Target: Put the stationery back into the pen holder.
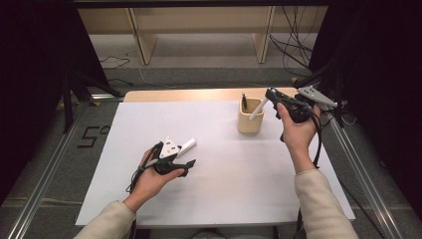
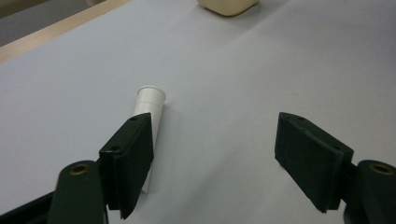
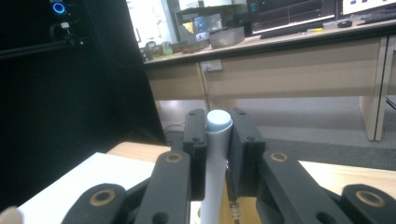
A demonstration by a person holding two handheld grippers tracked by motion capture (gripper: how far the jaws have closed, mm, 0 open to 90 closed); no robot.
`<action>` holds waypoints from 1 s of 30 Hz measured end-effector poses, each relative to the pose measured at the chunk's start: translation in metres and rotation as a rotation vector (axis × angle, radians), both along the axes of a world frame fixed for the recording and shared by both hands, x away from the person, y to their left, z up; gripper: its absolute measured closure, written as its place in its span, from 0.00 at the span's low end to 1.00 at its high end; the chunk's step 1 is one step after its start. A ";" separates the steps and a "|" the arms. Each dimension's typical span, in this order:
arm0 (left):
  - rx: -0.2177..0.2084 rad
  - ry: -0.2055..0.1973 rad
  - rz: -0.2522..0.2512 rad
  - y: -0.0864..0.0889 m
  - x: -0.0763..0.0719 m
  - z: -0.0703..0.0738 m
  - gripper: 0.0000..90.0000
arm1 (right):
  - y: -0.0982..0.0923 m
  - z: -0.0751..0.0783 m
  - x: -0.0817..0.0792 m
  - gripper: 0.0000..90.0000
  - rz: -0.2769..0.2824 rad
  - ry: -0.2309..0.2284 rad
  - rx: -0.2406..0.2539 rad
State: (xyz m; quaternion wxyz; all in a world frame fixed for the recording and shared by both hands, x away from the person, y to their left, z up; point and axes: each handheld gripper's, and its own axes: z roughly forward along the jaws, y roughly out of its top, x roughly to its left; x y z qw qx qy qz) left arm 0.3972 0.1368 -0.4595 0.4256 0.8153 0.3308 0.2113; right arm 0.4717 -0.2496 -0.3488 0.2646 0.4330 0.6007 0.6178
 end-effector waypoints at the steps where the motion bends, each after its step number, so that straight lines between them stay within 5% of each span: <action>1: -0.004 -0.001 0.002 0.000 0.000 0.000 0.31 | 0.000 0.001 0.000 0.88 -0.002 0.000 0.000; 30: -0.002 -0.002 0.003 0.000 0.001 0.000 0.31 | -0.004 0.005 0.007 0.88 -0.056 -0.040 0.018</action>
